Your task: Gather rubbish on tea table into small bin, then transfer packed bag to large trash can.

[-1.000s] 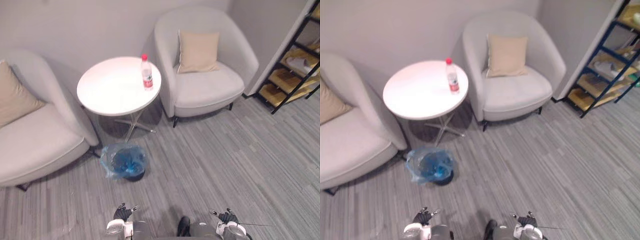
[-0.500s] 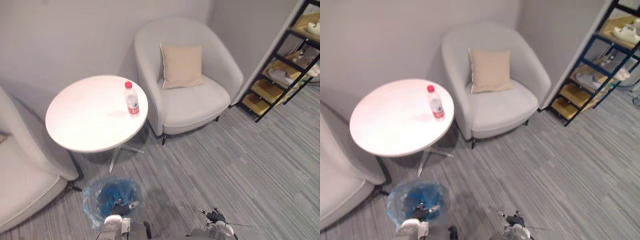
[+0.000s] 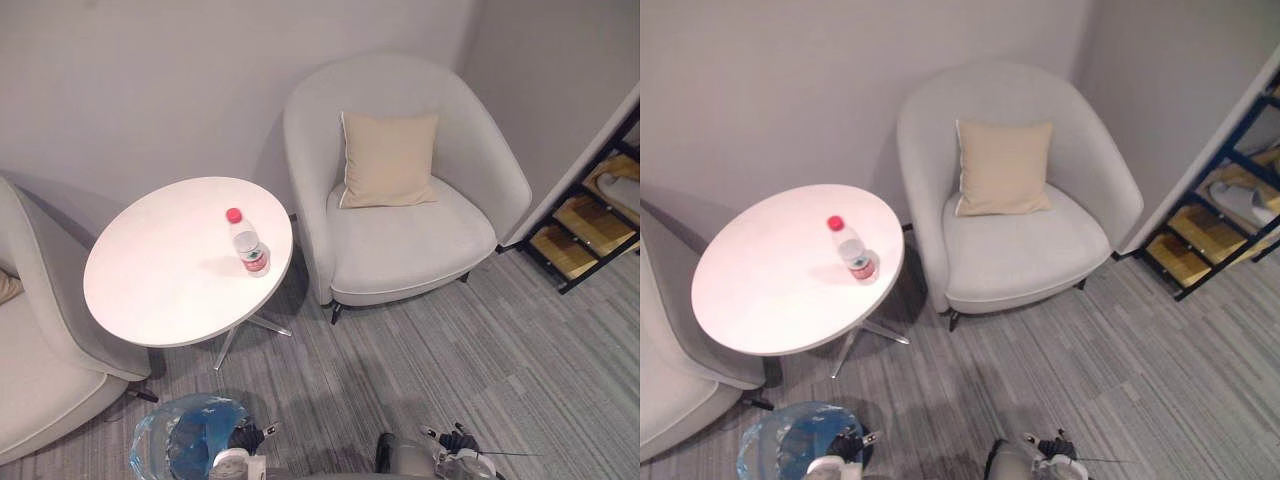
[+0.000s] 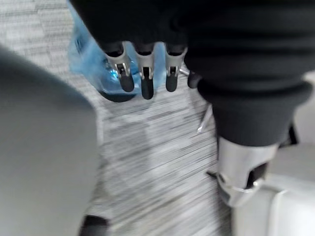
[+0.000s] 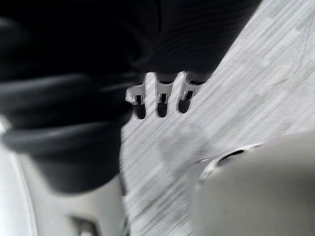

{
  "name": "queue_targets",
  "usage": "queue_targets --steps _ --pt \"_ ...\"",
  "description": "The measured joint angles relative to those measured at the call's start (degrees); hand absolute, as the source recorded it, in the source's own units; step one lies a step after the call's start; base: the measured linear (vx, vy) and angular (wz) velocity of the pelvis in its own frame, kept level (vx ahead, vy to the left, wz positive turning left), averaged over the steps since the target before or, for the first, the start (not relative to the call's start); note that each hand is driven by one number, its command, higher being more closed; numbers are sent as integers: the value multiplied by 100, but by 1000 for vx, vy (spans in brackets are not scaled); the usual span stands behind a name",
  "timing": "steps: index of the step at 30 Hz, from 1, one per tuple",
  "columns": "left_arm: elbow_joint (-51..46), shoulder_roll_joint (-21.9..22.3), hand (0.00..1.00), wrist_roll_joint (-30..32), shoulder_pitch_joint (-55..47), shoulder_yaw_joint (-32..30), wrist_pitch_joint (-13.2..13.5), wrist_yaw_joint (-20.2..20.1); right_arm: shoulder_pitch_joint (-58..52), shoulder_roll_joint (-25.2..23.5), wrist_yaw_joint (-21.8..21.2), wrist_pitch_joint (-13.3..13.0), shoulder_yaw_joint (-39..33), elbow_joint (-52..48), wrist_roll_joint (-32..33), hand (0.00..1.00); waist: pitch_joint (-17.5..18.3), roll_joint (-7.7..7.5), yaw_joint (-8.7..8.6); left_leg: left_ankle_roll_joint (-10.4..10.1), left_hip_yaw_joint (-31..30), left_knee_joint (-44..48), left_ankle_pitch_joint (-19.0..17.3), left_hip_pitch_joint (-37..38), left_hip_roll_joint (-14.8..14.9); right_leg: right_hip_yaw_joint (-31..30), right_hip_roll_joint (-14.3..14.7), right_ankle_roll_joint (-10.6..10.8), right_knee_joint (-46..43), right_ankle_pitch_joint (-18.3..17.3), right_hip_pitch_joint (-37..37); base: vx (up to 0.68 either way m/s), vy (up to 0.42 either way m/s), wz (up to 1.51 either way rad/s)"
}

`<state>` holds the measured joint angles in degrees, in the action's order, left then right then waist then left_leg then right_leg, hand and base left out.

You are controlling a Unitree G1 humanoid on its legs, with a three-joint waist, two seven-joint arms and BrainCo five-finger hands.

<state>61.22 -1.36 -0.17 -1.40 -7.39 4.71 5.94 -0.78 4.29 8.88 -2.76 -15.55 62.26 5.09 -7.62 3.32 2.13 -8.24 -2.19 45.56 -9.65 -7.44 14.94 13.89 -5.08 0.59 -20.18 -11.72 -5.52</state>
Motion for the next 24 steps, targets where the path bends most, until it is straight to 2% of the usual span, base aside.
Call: queue_targets --steps 1,3,5,7,8,9,10,12,14,15,16,17,18,19,21,23,24 --pt "-9 -6 0 -2 -3 0 1 4 -36 -20 9 -1 3 0 1 0 -11 -20 11 45 185 186 -66 -88 49 79 8 -10 111 1 166 180 -180 55" --pt "-181 -16 0 -4 -37 7 7 8 -65 -117 19 -5 3 -19 2 0 -32 -119 79 299 1112 92 -246 -456 69 297 0 -9 544 -22 590 155 -125 46" --pt "-210 -65 0 -2 -18 91 9 5 -63 -121 19 -5 -1 -6 6 0 -35 -118 99 363 1613 -829 -258 -663 -170 495 -23 64 749 -11 687 202 -14 47" --pt "-201 -72 0 2 8 205 7 6 -66 -97 23 -6 -1 2 17 0 -46 -89 101 379 1914 -1768 97 -612 -357 616 -27 139 769 -32 759 186 40 45" --pt "-165 -90 0 5 42 246 -4 -3 -41 -83 26 -5 -9 35 65 0 -48 -121 106 549 2095 -2155 46 -439 -455 654 -42 216 750 -77 767 173 45 50" --pt "-154 -225 0 -10 87 277 26 -10 6 -161 18 -8 2 104 151 0 -136 -320 118 603 2097 -2422 147 -337 -648 638 -137 301 851 -15 797 259 65 48" --pt "-215 -294 0 -10 105 272 60 -11 106 -213 16 -9 6 180 171 0 -199 -450 182 618 2080 -2534 152 -272 -769 638 -178 346 1048 14 969 214 44 29" --pt "-195 -339 0 -9 124 280 66 -14 142 -195 16 -12 4 200 160 0 -231 -513 188 678 2042 -2560 118 -142 -907 652 -281 367 1062 26 1124 255 71 19" --pt "-94 -328 0 -6 118 282 71 -44 140 -164 12 -14 5 225 153 0 -217 -502 191 723 2037 -2767 86 138 -1027 596 -407 375 714 24 1156 200 98 8" --pt "-45 -321 0 -3 98 282 66 -86 141 -152 4 -15 16 224 97 0 -185 -437 183 750 2008 -3024 69 333 -1098 554 -526 399 63 11 917 162 127 11" --pt "13 -328 0 -2 93 294 66 -123 145 -162 -1 -14 25 222 -8 0 -177 -435 151 771 1881 -3267 80 501 -1200 439 -724 458 -898 35 531 121 99 22" --pt "26 -337 0 4 94 311 65 -129 153 -173 -5 -14 31 221 -42 0 -181 -456 122 798 1816 -3330 96 573 -1247 370 -817 537 -1333 84 382 124 55 60" --pt "30 -374 0 -2 81 450 59 -128 103 -190 -26 -59 1 155 -26 0 -194 -447 43 842 1600 -3392 74 675 -1312 115 -895 671 -1954 -106 83 147 -21 92" --pt "42 -428 0 -1 76 497 53 -128 78 -182 -43 -67 26 155 -51 0 -173 -491 1 854 1410 -3442 64 767 -1346 -34 -841 577 -2043 -382 -12 154 -47 96" --pt "43 -430 0 -1 72 496 50 -116 63 -172 -44 -76 92 155 -48 0 -168 -494 -1 846 1097 -3468 60 832 -1344 -299 -659 470 -1806 -574 -226 152 -108 96" --pt "43 -408 0 -2 72 477 47 -113 101 -164 -52 -113 209 148 -42 0 -175 -462 -6 696 700 -3461 61 844 -1283 -972 -281 436 -922 -482 -446 150 -182 104" --pt "38 -422 0 -5 64 472 49 -113 89 -174 -55 -126 244 148 -42 0 -151 -506 -7 620 594 -3417 40 821 -1317 -1212 -202 424 -411 -222 -392 109 -160 76"
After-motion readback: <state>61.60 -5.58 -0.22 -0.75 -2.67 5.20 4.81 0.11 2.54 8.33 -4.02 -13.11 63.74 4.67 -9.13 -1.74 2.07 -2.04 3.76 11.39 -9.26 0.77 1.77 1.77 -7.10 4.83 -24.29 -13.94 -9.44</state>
